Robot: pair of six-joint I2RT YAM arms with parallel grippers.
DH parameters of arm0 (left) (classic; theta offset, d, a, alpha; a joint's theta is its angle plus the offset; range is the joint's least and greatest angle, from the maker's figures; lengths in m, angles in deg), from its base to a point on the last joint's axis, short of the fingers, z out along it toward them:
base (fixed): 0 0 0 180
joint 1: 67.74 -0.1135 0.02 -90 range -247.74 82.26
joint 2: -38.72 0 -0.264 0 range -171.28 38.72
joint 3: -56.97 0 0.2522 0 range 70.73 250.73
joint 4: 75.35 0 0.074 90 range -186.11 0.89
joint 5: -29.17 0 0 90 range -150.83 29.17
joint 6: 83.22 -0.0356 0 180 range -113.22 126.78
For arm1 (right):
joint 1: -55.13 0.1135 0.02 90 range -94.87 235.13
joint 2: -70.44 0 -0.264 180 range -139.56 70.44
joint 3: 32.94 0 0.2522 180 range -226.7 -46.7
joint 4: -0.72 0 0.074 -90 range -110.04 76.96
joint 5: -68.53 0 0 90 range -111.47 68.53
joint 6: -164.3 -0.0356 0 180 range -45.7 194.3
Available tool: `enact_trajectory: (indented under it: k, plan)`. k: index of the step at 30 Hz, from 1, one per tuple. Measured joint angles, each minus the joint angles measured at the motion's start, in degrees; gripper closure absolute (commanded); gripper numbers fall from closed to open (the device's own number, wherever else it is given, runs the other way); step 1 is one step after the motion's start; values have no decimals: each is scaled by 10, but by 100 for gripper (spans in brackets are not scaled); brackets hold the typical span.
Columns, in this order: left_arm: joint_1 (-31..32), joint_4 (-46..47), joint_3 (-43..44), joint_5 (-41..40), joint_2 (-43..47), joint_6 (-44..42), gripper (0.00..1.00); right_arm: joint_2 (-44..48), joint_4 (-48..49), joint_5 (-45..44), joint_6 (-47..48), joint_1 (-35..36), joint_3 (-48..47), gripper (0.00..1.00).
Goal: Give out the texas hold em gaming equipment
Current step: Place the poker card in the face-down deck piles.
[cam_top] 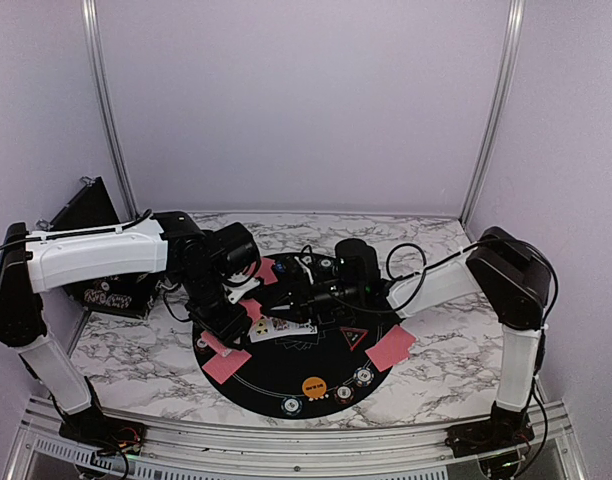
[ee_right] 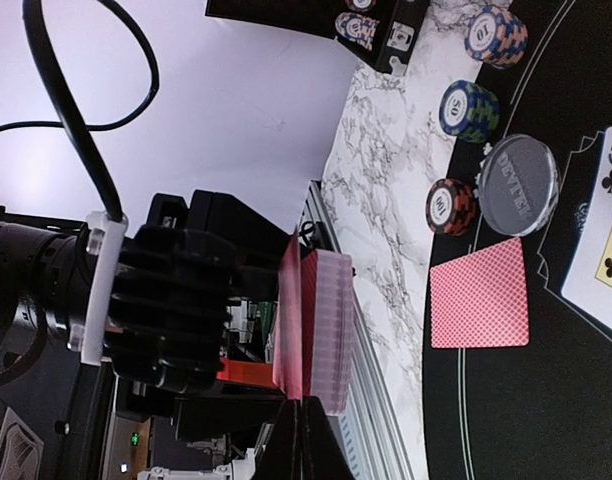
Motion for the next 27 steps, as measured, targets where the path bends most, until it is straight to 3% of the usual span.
enact_trajectory:
  k: [20, 27]
  plan:
    - [0, 0, 0, 0, 0, 0, 41, 14, -138, -28, 107, 0, -24, 65]
    - [0, 0, 0, 0, 0, 0, 41, 49, -176, -50, 139, 0, -24, 59]
